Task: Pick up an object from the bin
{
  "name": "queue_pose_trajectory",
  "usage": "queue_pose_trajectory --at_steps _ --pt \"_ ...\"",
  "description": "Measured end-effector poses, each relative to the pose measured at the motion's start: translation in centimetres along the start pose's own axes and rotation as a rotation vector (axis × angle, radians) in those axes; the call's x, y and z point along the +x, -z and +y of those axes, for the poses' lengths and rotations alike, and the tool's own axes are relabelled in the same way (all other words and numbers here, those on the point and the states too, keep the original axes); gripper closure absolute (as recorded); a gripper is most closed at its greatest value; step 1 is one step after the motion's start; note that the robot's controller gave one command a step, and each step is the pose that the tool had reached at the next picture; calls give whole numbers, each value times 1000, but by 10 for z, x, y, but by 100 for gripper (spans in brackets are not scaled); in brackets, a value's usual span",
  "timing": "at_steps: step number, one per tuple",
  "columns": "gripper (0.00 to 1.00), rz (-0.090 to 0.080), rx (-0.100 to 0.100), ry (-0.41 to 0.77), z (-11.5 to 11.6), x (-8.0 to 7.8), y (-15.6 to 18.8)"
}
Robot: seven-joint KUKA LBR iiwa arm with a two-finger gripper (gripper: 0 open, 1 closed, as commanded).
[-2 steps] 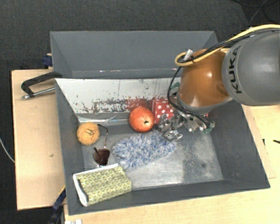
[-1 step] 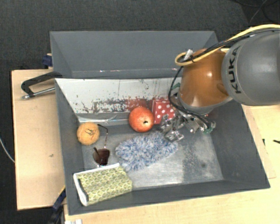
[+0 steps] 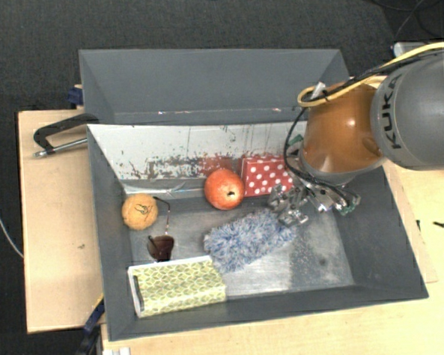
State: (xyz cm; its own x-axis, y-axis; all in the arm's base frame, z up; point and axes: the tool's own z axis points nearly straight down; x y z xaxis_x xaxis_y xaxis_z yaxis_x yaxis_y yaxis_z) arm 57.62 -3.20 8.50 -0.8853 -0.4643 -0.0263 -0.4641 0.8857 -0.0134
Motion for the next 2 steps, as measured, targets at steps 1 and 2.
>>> queue_pose_trajectory --at_steps 1,2 --pt "100 -2 14 148 51 -23 1" --pt "100 -20 -2 226 62 -7 0"
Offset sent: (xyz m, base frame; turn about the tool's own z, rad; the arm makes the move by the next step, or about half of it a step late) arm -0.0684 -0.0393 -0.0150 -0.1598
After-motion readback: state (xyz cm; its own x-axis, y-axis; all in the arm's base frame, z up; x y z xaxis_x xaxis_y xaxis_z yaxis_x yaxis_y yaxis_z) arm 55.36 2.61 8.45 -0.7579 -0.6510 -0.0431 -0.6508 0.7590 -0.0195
